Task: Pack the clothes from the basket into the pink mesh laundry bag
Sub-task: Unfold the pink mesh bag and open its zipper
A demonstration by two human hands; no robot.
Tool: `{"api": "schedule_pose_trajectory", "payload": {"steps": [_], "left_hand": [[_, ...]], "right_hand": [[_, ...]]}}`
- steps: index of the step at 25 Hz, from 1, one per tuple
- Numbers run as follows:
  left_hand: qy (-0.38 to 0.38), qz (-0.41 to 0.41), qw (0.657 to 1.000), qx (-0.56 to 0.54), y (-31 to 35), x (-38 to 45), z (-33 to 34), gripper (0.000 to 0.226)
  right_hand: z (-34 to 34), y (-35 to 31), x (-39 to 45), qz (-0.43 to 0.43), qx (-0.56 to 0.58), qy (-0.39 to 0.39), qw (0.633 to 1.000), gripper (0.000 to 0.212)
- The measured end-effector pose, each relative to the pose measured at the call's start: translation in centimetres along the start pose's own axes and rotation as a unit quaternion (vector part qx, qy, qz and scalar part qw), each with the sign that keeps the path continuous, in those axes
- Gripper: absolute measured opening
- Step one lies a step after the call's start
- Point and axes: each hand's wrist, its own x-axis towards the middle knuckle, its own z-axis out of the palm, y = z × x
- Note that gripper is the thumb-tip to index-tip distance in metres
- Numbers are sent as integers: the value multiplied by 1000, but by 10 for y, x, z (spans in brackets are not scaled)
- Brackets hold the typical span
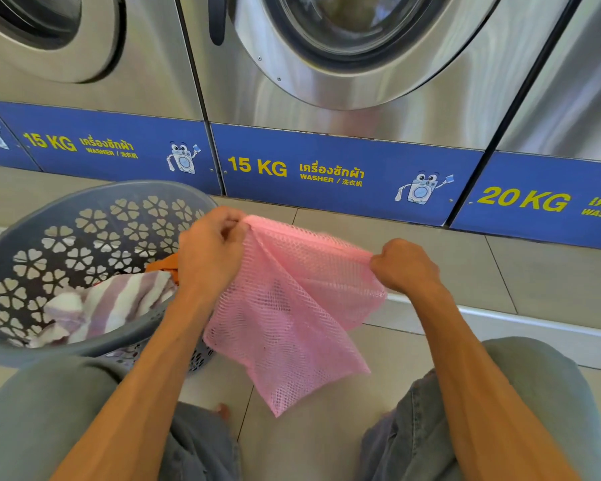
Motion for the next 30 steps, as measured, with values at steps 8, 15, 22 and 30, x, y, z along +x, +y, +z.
{"api": "schedule_pose_trajectory", "payload": {"steps": [8,15,22,30], "left_hand": [[-107,-52,993,12,-12,-4,15,16],[-387,7,912,135,-16,-35,44,66],[-329,-19,944,9,-1,-56,65,67],[-233,62,966,96,-17,-34,61,21]], "right_hand": [[5,7,-2,-12,67,-89,994,25],[4,-17,-23,-84,198,-101,971,21],[19,-36,-37,-154,194,-114,962,26],[18,-30,-29,-145,156,-102,972,31]]}}
